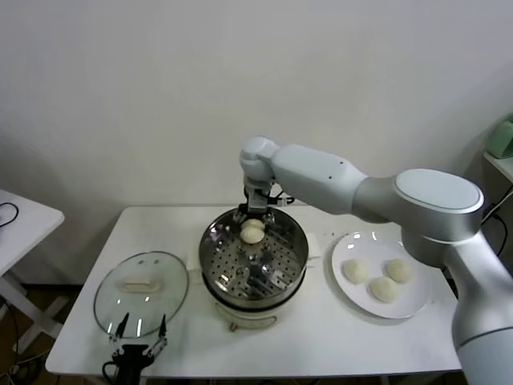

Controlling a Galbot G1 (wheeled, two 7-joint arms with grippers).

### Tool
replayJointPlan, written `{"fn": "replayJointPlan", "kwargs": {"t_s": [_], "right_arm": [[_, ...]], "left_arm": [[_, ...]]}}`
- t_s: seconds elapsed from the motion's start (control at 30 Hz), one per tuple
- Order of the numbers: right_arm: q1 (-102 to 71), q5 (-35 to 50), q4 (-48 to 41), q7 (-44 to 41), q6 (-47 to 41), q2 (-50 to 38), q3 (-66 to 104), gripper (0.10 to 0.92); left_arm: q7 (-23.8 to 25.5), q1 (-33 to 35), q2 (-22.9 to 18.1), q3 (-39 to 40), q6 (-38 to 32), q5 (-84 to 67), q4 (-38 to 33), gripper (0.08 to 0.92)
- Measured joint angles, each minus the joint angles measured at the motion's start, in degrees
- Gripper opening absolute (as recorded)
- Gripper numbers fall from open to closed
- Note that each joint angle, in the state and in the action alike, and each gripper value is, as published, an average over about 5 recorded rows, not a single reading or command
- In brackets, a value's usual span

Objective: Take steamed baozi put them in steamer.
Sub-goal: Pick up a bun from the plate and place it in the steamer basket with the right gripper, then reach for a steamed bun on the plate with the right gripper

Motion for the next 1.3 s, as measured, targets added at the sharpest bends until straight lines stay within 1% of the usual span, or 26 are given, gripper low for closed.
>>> {"fn": "replayJointPlan", "kwargs": {"t_s": [0.2, 0.3, 0.4, 0.63, 0.83, 1.07, 1.3], "right_arm": [[1.8, 3.2, 1.3, -0.2, -1.0, -1.2, -0.6, 0.822], [4.0, 7.3, 2.7, -0.7, -2.5, -2.6, -2.3, 0.823], [7.3, 13.4, 4.7, -1.1, -5.0, -4.7, -5.2, 0.823], [15.6, 28.5, 10.4, -0.6, -14.3, -11.9, -14.6, 0.823], [20.5, 36.9, 16.2, 1.9, -24.6, -19.6, -22.9, 0.823], [22.0, 41.7, 20.7, 4.8, -35.1, -28.1, -28.7, 0.823], [19.0, 41.7, 21.2, 6.7, -41.5, -33.8, -29.7, 0.823]], "left_arm": [[0.0, -0.1, -0.2, 0.1, 0.0, 0.2, -0.2, 0.823], [0.0, 0.0, -0.2, 0.1, 0.0, 0.4, -0.4, 0.823], [0.0, 0.1, -0.3, 0.2, 0.1, 0.5, -0.7, 0.823], [0.1, 0.3, -0.4, 0.4, 0.2, 0.9, -1.1, 0.823], [0.1, 0.4, -0.5, 0.5, 0.1, 1.1, -1.0, 0.823], [0.1, 0.0, -0.5, 0.7, 0.0, 1.4, -0.3, 0.823], [0.1, 0.0, -0.2, 0.5, 0.0, 1.4, 0.1, 0.823]]}}
